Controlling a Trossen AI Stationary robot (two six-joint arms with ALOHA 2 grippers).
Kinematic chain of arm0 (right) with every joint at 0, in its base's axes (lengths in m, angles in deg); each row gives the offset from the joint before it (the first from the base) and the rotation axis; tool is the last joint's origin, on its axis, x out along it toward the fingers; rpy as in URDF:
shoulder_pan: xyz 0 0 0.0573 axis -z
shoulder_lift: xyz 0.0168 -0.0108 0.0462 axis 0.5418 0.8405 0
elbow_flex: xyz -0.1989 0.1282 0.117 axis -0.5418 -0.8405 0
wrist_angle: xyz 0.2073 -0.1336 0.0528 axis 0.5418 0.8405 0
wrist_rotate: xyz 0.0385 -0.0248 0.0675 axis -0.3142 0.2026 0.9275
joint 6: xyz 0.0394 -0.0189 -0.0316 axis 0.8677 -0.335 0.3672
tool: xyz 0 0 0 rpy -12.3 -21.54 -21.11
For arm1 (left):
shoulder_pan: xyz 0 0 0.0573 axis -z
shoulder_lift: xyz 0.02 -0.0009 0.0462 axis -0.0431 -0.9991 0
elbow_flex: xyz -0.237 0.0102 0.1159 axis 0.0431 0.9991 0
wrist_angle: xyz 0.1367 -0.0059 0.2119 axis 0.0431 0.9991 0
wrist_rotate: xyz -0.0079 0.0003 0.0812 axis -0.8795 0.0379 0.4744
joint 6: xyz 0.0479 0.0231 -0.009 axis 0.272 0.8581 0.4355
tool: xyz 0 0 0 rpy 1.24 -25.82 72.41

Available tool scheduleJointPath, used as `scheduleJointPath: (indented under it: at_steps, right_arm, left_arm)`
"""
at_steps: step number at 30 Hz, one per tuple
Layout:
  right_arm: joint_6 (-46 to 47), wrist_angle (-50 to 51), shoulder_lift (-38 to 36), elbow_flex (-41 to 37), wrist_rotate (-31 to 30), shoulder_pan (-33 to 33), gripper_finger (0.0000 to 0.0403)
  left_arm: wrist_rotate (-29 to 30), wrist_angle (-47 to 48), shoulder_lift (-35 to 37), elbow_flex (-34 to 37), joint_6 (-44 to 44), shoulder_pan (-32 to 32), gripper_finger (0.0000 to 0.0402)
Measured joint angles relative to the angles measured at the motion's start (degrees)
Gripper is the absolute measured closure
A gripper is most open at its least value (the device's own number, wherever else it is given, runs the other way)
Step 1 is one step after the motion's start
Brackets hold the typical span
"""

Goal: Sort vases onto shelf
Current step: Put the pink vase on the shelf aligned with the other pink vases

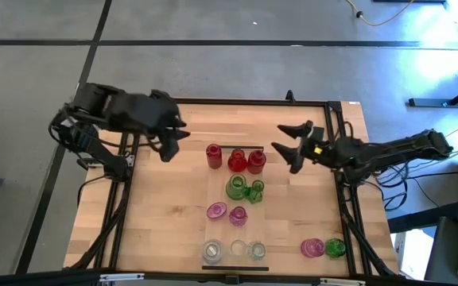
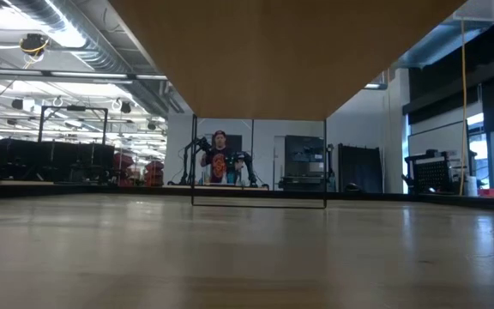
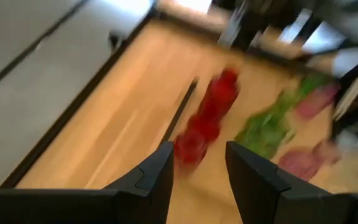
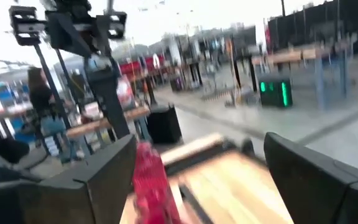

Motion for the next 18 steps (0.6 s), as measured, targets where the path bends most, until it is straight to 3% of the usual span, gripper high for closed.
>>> scheduleJointPath:
  at_steps: [8, 14, 18]
  right_arm:
    - [17.79, 30.27, -10.32, 2.62, -1.03, -5.77, 0.0075]
    - [22.49, 51.26, -9.59, 14.91, -2.04, -15.11, 0.0125]
    - [27.0, 66.04, -5.41, 25.25, 5.34, -20.2, 0.0172]
  left_arm:
    - [-0.64, 1.34, -0.99, 9.4, -2.4, 1.88, 0.0263]
    - [-3.22, 0.41, 2.5, 19.96, -7.25, 4.31, 0.0263]
    - [-3.69, 0.41, 3.22, 23.75, -10.41, 6.68, 0.0263]
